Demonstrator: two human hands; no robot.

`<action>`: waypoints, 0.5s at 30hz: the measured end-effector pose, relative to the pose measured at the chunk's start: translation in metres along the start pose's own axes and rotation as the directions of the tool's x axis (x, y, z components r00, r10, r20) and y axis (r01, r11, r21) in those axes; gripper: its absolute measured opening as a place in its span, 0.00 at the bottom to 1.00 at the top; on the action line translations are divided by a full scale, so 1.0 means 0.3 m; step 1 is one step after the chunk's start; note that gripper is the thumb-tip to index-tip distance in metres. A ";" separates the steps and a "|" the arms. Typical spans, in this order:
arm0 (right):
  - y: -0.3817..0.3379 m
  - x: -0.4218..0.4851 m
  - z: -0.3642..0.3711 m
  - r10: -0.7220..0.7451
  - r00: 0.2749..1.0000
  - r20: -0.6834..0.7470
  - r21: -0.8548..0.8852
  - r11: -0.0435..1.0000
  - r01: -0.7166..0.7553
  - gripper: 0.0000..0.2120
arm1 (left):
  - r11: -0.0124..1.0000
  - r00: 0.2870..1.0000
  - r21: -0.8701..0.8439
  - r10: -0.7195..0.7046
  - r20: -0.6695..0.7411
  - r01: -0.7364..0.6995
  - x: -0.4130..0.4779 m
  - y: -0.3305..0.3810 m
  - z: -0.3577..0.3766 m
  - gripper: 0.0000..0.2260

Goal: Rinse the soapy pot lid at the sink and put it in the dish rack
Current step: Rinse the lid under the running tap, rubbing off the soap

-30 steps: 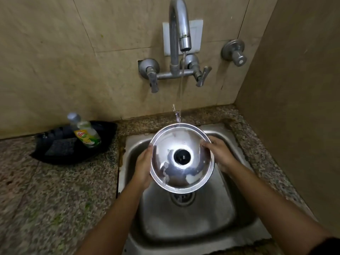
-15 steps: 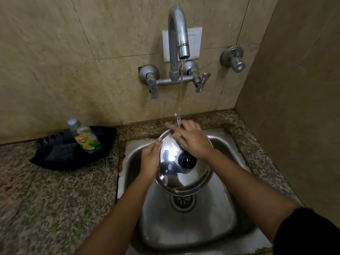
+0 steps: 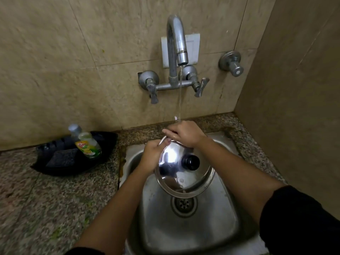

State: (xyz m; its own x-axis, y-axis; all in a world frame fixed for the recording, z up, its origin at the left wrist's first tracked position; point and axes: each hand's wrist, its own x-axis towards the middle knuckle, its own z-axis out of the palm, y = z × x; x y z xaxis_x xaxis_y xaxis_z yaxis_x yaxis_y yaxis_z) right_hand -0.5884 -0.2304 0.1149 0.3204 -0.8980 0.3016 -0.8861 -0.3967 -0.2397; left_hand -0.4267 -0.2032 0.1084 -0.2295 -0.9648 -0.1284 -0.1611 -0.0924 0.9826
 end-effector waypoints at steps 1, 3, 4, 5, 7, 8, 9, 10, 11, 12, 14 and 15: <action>0.014 0.003 -0.004 0.035 0.999 -0.016 0.038 0.999 -0.035 0.23 | 0.999 0.999 -0.042 0.009 -0.044 -0.011 -0.004 0.006 0.001 0.11; 0.056 -0.010 -0.031 0.192 0.980 -0.052 0.194 0.965 -0.179 0.24 | 0.994 0.989 -0.111 -0.004 -0.150 -0.012 -0.024 0.007 0.001 0.10; 0.070 -0.018 -0.046 0.264 0.963 -0.054 0.247 0.938 -0.243 0.24 | 0.989 0.982 -0.147 -0.025 -0.186 -0.003 -0.028 -0.006 -0.005 0.10; 0.072 -0.022 -0.060 0.291 0.955 -0.055 0.258 0.928 -0.268 0.23 | 0.985 0.980 -0.174 -0.053 -0.190 0.020 -0.029 -0.011 -0.011 0.11; 0.041 -0.012 -0.072 0.203 0.978 -0.042 0.143 0.970 -0.196 0.22 | 0.991 0.994 -0.118 -0.067 -0.092 0.056 -0.019 -0.006 -0.023 0.11; 0.011 -0.005 -0.071 0.126 0.992 -0.009 0.055 0.991 -0.126 0.22 | 0.998 0.999 -0.055 -0.041 -0.032 0.039 -0.013 0.002 -0.023 0.12; -0.015 0.002 -0.067 0.075 0.997 0.016 0.004 0.997 -0.075 0.22 | 1.000 1.000 -0.003 -0.004 -0.002 0.004 -0.005 0.006 -0.020 0.14; -0.024 0.004 -0.063 0.069 0.997 0.023 -0.005 0.998 -0.069 0.22 | 0.999 0.999 0.013 0.033 -0.021 -0.033 -0.001 0.010 -0.014 0.15; -0.017 0.001 -0.055 0.102 0.995 0.011 0.027 0.994 -0.102 0.22 | 0.999 0.996 -0.008 0.053 -0.067 -0.053 -0.002 0.004 -0.009 0.16; -0.004 -0.003 -0.054 0.181 0.983 -0.018 0.090 0.980 -0.178 0.24 | 0.997 0.991 -0.062 0.035 -0.126 -0.043 -0.011 -0.004 -0.005 0.15; 0.033 -0.014 -0.065 0.359 0.928 -0.100 0.224 0.917 -0.330 0.26 | 0.974 0.978 -0.225 -0.062 -0.199 0.016 -0.027 -0.030 -0.014 0.12; 0.041 -0.016 -0.072 0.387 0.915 -0.115 0.228 0.906 -0.355 0.26 | 0.959 0.978 -0.278 -0.104 -0.179 0.051 -0.031 -0.038 -0.024 0.11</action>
State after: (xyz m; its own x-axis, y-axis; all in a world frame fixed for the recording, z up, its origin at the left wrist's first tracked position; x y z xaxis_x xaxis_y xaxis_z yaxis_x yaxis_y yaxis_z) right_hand -0.6082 -0.2268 0.1304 -0.0887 -0.9532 0.2891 -0.8405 -0.0841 -0.5352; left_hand -0.4159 -0.1950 0.0994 -0.0357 -0.9783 -0.2040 0.1004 -0.2066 0.9733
